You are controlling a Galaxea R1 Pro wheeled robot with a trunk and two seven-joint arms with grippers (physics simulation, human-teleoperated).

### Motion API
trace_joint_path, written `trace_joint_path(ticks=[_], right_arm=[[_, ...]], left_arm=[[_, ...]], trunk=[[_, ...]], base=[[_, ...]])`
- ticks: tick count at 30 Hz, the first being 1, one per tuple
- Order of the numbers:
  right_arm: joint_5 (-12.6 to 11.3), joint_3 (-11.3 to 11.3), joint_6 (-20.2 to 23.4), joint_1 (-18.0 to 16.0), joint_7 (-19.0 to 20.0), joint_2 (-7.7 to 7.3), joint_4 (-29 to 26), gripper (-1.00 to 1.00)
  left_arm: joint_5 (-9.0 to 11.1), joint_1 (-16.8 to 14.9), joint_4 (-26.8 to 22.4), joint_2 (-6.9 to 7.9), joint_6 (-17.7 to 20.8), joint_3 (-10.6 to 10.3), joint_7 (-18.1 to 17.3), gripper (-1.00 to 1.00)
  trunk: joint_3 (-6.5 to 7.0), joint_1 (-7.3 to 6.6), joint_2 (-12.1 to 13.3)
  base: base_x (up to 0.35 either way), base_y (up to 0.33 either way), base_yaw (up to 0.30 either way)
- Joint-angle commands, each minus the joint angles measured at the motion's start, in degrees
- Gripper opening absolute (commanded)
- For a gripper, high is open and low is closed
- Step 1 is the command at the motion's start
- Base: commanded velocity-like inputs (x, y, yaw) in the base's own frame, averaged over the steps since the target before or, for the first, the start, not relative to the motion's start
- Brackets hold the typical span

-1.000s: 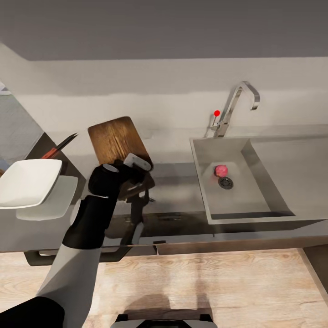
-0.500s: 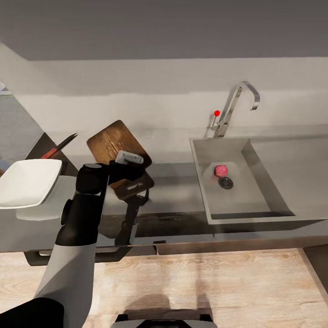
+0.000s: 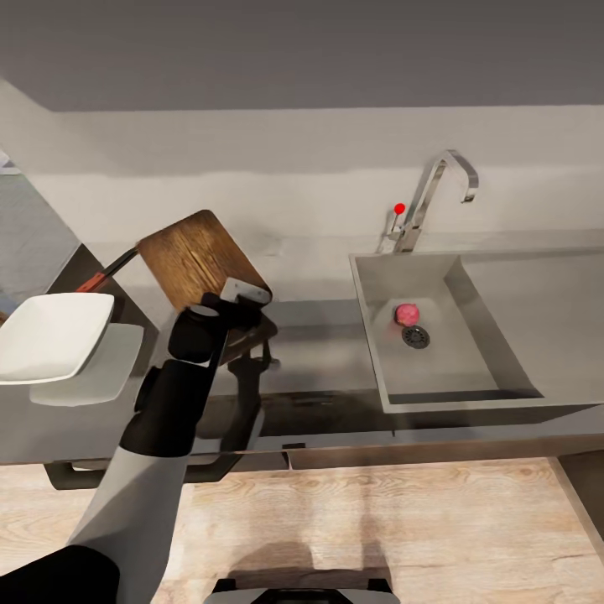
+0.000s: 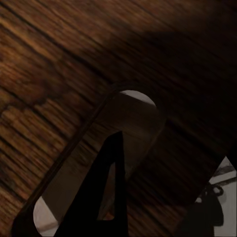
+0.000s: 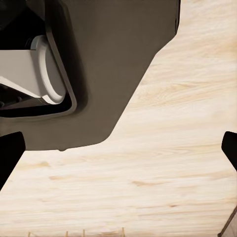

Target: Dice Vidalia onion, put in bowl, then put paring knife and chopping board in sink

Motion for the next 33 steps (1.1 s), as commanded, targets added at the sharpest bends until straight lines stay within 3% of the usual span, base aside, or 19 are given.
trace_joint_path(ticks=[1, 10, 14, 15, 18, 21, 24, 25, 28, 29, 31, 33], right_arm=[[-0.6, 0.4, -0.3, 0.0, 0.1, -0.01, 0.1, 1.00], [-0.6, 0.4, -0.3, 0.0, 0.1, 0.23, 0.1, 1.00], [-0.6, 0.4, -0.3, 0.0, 0.1, 0.59, 0.1, 1.00], [-0.6, 0.4, -0.3, 0.0, 0.1, 0.65, 0.1, 1.00], [-0.6, 0.4, -0.3, 0.0, 0.1, 0.68, 0.1, 1.00], [-0.6, 0.4, -0.3, 0.0, 0.1, 0.69, 0.1, 1.00], [-0.6, 0.4, -0.4, 0.0, 0.1, 0.69, 0.1, 1.00], [-0.6, 0.4, -0.4, 0.0, 0.1, 0.69, 0.1, 1.00], [-0.6, 0.4, -0.4, 0.0, 0.2, 0.69, 0.1, 1.00], [-0.6, 0.4, -0.4, 0.0, 0.2, 0.69, 0.1, 1.00], [-0.6, 0.4, -0.3, 0.0, 0.1, 0.69, 0.1, 1.00], [-0.6, 0.4, -0.3, 0.0, 0.1, 0.71, 0.1, 1.00]], left_arm=[[-0.4, 0.0, 0.0, -0.01, 0.2, -0.2, 0.3, -1.00], [0.3, 0.0, -0.1, -0.08, 0.1, -0.3, 1.8, -1.00], [0.4, 0.0, -0.3, -0.09, 0.1, 1.1, 2.4, -1.00], [0.6, 0.0, -0.6, -0.10, 0.1, 2.6, 5.1, -1.00], [2.7, 0.0, -0.7, -0.10, 0.1, 3.3, 10.6, -1.00], [10.0, 0.0, -0.9, -0.10, 0.1, 3.6, 18.9, -1.00], [19.2, 0.0, -0.9, -0.10, 0.0, 3.7, 31.2, -1.00], [24.8, 0.0, -0.9, -0.10, -0.1, 3.7, 38.3, -1.00], [38.6, 0.0, -0.8, -0.05, -0.2, 3.7, 50.2, -1.00], [44.4, 0.0, -0.8, -0.03, -0.3, 3.6, 55.3, -1.00], [48.5, 0.0, -0.8, -0.02, -0.5, 3.6, 60.7, -1.00], [50.5, 0.0, -0.8, -0.01, -0.6, 3.5, 63.7, -1.00]], trunk=[[-0.07, 0.03, -0.1], [-0.07, 0.03, -0.1], [-0.07, 0.03, -0.1], [-0.07, 0.03, -0.1], [-0.07, 0.03, -0.1], [-0.07, 0.03, -0.1], [-0.07, 0.03, -0.1], [-0.07, 0.03, -0.1], [-0.07, 0.03, -0.1], [-0.07, 0.03, -0.1], [-0.07, 0.03, -0.1], [-0.07, 0.03, -0.1]], base=[[0.000, 0.000, 0.000], [0.000, 0.000, 0.000], [0.000, 0.000, 0.000], [0.000, 0.000, 0.000], [0.000, 0.000, 0.000], [0.000, 0.000, 0.000], [0.000, 0.000, 0.000], [0.000, 0.000, 0.000], [0.000, 0.000, 0.000], [0.000, 0.000, 0.000], [0.000, 0.000, 0.000], [0.000, 0.000, 0.000]])
